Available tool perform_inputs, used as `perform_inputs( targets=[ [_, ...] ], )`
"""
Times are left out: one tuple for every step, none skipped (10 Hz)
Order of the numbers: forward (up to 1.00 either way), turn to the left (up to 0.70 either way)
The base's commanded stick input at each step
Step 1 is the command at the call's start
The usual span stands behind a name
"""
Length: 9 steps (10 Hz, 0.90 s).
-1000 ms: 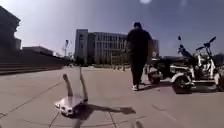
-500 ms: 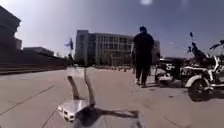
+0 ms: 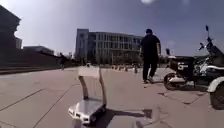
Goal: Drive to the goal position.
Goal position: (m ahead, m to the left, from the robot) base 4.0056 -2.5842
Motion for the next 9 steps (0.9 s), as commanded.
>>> perform_inputs(
  targets=[
    [1.00, -0.08],
    [1.00, -0.32],
    [1.00, -0.39],
    [1.00, -0.39],
    [1.00, -0.39],
    [1.00, -0.39],
    [1.00, -0.38],
    [1.00, -0.38],
    [1.00, -0.38]
  ],
)
